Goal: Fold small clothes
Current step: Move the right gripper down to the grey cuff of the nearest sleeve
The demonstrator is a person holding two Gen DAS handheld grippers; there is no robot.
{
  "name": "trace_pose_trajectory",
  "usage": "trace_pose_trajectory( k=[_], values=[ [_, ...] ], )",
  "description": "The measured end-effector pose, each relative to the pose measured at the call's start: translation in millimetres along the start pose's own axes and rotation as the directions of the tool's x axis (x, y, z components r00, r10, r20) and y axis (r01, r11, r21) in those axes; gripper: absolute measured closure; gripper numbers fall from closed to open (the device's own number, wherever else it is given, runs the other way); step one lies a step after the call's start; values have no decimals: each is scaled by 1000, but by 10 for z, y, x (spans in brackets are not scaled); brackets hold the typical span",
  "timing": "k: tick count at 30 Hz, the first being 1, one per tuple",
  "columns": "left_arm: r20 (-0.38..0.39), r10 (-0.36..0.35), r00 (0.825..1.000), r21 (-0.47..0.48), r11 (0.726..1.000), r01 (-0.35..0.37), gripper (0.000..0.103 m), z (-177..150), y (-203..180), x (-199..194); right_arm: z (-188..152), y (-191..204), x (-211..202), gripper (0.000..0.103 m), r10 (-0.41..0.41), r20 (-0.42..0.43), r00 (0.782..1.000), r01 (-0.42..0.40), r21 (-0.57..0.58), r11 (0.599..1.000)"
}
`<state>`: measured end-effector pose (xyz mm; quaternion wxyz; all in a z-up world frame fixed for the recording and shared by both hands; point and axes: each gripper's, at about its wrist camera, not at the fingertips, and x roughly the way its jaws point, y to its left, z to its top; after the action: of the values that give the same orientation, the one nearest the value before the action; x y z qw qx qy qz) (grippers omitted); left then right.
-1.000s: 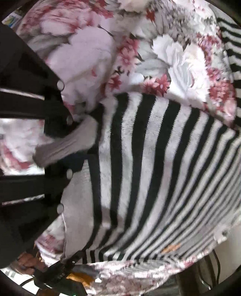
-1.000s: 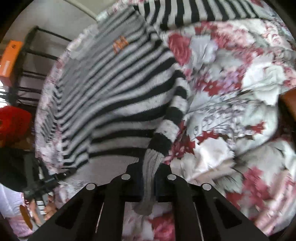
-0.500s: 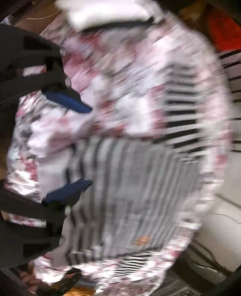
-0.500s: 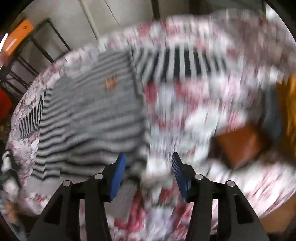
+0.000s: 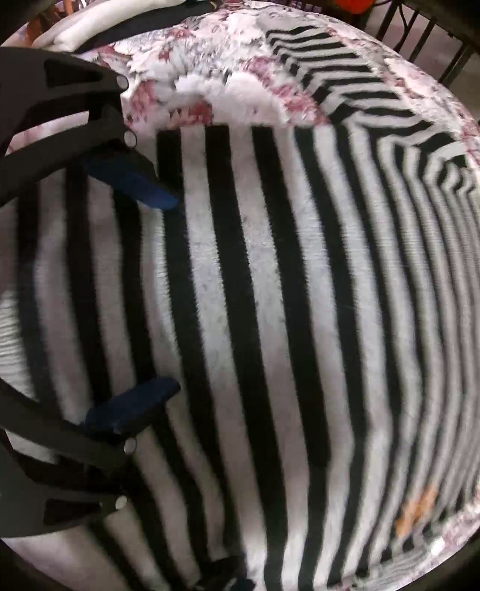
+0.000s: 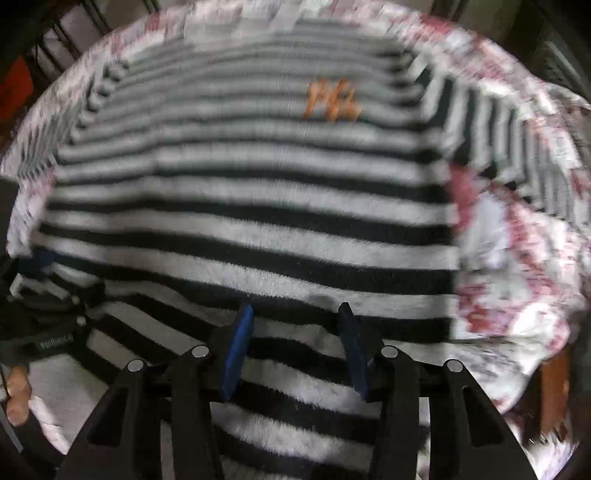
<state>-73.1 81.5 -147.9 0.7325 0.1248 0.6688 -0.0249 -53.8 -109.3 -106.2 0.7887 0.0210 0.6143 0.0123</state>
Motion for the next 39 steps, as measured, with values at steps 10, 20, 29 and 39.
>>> trace_pose_trajectory(
  k=[10, 20, 29, 39],
  values=[
    [-55, 28, 998, 5, 1000, -28, 8, 254, -22, -12, 164, 11, 152, 36, 129, -62, 990, -128, 12, 992],
    [257, -55, 965, 8, 998, 55, 8, 868, -631, -882, 303, -2429, -403, 37, -8, 313, 950, -183, 577, 796],
    [130, 30, 991, 126, 991, -47, 7, 643, -1366, -136, -203, -3678, -7, 40, 4, 315, 949, -268, 801, 535],
    [252, 31, 967, 91, 994, -56, 7, 816, -1051, -534, -57, -3848, 156, 78, -66, 372, 926, -305, 841, 447]
  ],
)
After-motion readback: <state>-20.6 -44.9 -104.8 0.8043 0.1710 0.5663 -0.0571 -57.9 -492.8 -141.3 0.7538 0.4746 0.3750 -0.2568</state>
